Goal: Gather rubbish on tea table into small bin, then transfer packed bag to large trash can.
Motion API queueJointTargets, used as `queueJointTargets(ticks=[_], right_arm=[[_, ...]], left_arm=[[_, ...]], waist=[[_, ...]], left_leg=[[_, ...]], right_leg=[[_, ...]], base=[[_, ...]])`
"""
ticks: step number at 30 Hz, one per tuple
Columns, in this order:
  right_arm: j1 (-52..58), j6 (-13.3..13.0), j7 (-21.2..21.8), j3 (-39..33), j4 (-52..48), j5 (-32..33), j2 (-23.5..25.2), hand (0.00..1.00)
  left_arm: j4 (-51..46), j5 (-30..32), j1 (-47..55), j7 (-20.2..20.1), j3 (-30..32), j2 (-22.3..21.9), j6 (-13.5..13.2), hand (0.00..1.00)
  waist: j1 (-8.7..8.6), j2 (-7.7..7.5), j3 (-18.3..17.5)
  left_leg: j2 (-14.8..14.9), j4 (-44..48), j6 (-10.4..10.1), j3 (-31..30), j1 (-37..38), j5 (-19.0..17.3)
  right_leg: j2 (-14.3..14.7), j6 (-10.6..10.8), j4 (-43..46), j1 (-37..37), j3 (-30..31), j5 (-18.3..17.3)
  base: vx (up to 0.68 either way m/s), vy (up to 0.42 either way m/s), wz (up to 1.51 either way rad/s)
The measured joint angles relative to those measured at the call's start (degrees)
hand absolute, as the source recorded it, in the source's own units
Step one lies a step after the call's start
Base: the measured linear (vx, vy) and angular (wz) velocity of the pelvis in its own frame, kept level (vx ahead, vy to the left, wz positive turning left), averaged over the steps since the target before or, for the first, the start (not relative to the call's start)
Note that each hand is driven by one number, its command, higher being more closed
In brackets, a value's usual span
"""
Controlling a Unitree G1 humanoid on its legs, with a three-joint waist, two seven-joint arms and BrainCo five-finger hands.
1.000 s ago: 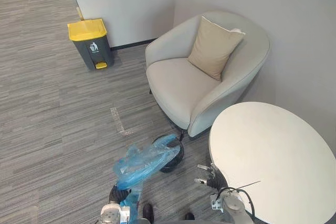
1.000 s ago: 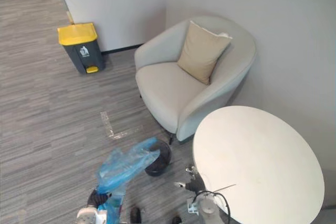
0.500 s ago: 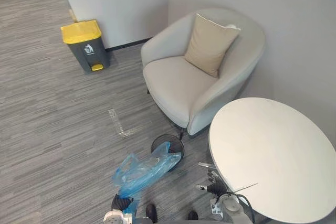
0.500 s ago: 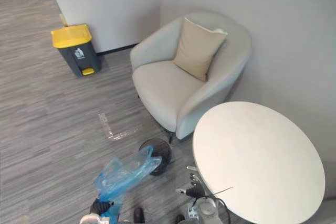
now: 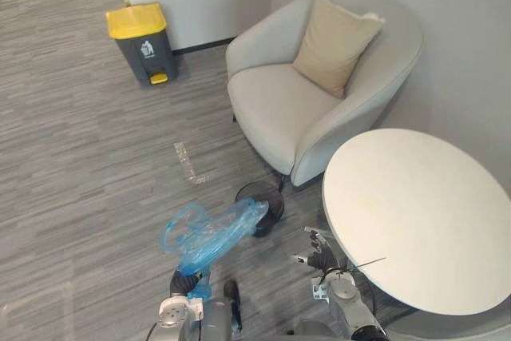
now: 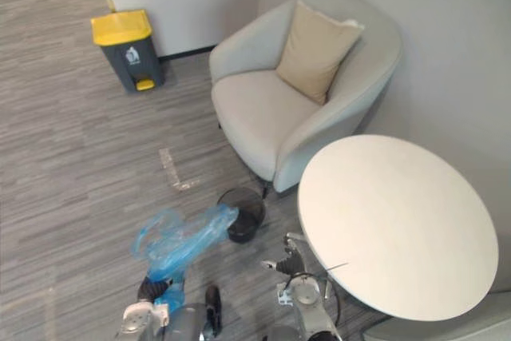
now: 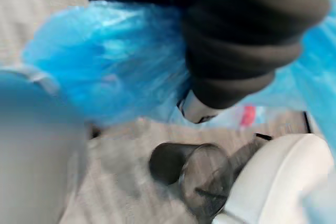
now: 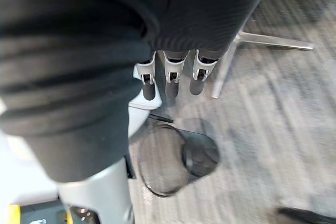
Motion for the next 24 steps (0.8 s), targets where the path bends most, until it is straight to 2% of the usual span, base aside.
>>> queueJointTargets(ticks=[1,3,4,5,6,7,8,9,10,11,14,18,20,23,24], right_arm=[[0.12,0.08,-0.04,0.00,0.00,0.00,0.03,0.00],[-0.38,0.08,-0.75,-0.69,-0.32,0.00,0.01,0.00],[-0.64,0.08,-0.96,-1.48,-0.34,0.02,-0.03,0.00],[-0.62,0.08,-1.49,-2.59,-0.37,0.11,-0.13,0.00],[-0.33,0.09,-1.72,-3.07,-0.38,0.34,-0.27,0.00],[0.00,0.08,-1.76,-3.88,-0.41,0.44,-0.22,0.00],[0.09,0.09,-1.78,-4.39,-0.39,0.48,-0.16,0.00],[0.41,0.08,-1.72,-5.47,0.50,0.63,-0.41,0.00],[0.12,0.09,-1.68,-5.86,1.41,0.69,0.41,0.00],[-0.15,0.09,-1.66,-6.21,2.56,0.89,0.79,0.00],[-0.43,0.01,-1.68,-6.59,4.58,1.00,0.41,0.00],[-2.27,0.33,-1.65,-6.54,8.85,0.89,0.55,0.00],[-2.85,0.54,-1.65,-6.54,9.16,0.77,0.51,0.00],[-2.74,0.95,-1.65,-6.53,9.16,0.41,-0.11,0.00],[-2.67,0.99,-1.65,-6.54,9.17,0.41,-0.45,0.00]], left_arm=[[-0.02,-0.01,0.02,-0.01,-0.04,-0.01,0.03,1.00],[-0.43,0.03,-0.24,0.00,-0.50,-0.38,0.10,1.00],[-0.80,0.05,-0.34,-0.01,-0.87,-0.38,0.09,1.00],[-1.26,0.06,-0.29,-0.02,-1.81,-0.27,0.10,1.00],[-1.25,0.09,-0.29,-0.03,-2.15,-0.28,0.13,1.00],[-1.23,0.14,-0.49,-0.03,-2.37,-0.28,0.16,1.00],[-1.21,0.17,-0.95,-0.02,-2.49,-0.18,0.18,1.00],[1.35,0.55,-3.26,-0.09,-4.42,1.65,0.30,1.00],[2.45,0.90,-3.86,-0.11,-4.89,2.46,0.34,1.00],[3.05,1.34,-3.84,-0.12,-5.53,3.93,0.42,1.00],[3.68,1.76,-2.70,-0.11,-6.31,4.91,0.39,1.00],[5.91,1.89,-1.76,-0.09,-5.99,5.88,0.42,1.00],[6.04,1.89,-0.96,-0.10,-5.47,5.73,0.41,1.00],[5.85,1.42,-0.09,-0.09,-4.14,5.81,0.43,1.00],[5.96,1.35,-0.05,-0.03,-4.20,6.09,0.49,1.00]], waist=[[-0.01,0.17,0.07],[-0.19,-0.07,0.26],[-0.16,-0.19,0.48],[-0.14,-0.23,0.50],[-0.26,-0.31,0.47],[-0.55,-0.25,0.42],[-0.63,0.11,0.26],[-1.46,0.25,0.11],[-1.49,-0.63,-0.18],[-1.59,-1.31,-0.52],[-1.65,-1.01,-0.84],[-1.58,-1.24,-1.27],[-1.45,-1.32,-1.30],[-1.54,-1.78,-1.02],[-2.01,-2.15,-0.86]], left_leg=[[0.25,-1.28,-0.13,0.10,0.22,-0.01],[1.70,-2.54,-2.27,2.82,-0.36,-1.42],[2.14,-0.53,-1.98,3.68,-0.83,-1.62],[2.76,5.92,-1.05,4.71,-1.47,-2.66],[3.20,10.49,-0.31,5.32,-0.99,-5.98],[4.64,15.30,-0.22,6.91,-0.71,-10.06],[6.17,18.35,-0.62,8.54,-0.37,-12.37],[7.89,14.40,-1.58,12.78,4.03,-16.25],[5.94,11.01,-1.82,12.37,4.47,-15.00],[4.08,7.96,-1.12,12.38,5.42,-13.31],[1.79,5.11,0.16,11.87,7.25,-12.31],[0.34,3.20,1.01,11.93,7.71,-11.52],[-0.28,4.95,1.85,12.15,6.55,-13.44],[-0.80,10.24,2.42,11.05,4.79,-18.30],[-2.06,10.90,2.71,9.80,4.97,-19.64]], right_leg=[[0.16,-0.36,-0.02,0.02,-1.14,0.24],[-0.23,-1.95,-1.93,-0.76,-4.78,2.38],[-0.47,-2.31,-2.14,-0.89,-5.52,2.79],[-1.44,-2.75,-1.84,-1.49,-7.52,3.22],[-2.28,-2.80,-1.18,-1.84,-8.71,3.30],[-3.06,-2.79,-0.77,-2.25,-10.79,3.52],[-3.57,-2.68,-0.36,-2.69,-12.06,3.63],[-4.57,0.20,-1.38,-2.55,-15.25,4.86],[-4.58,1.43,-3.42,-2.45,-14.70,5.79],[-5.04,2.27,-6.14,-1.87,-14.21,7.53],[-5.55,3.62,-10.02,0.63,-14.17,10.09],[-6.39,4.35,-11.30,0.12,-13.66,11.08],[-7.70,5.79,-8.98,-1.51,-12.86,8.97],[-10.70,9.30,-1.27,-3.16,-12.39,5.18],[-12.24,8.23,5.24,-4.82,-10.63,5.49]], base=[[-0.27,-0.120,0.52],[-0.24,-0.076,0.62],[-0.17,-0.027,0.68],[-0.14,0.014,0.58],[-0.10,0.029,0.80],[-0.12,0.064,0.75],[-0.14,0.275,1.41],[-0.13,0.313,1.25],[-0.11,0.340,1.11],[-0.03,0.139,0.29],[-0.05,0.151,0.10],[-0.05,0.066,-0.01],[-0.03,0.090,-0.10],[0.03,0.092,0.16],[0.08,0.063,0.52]])
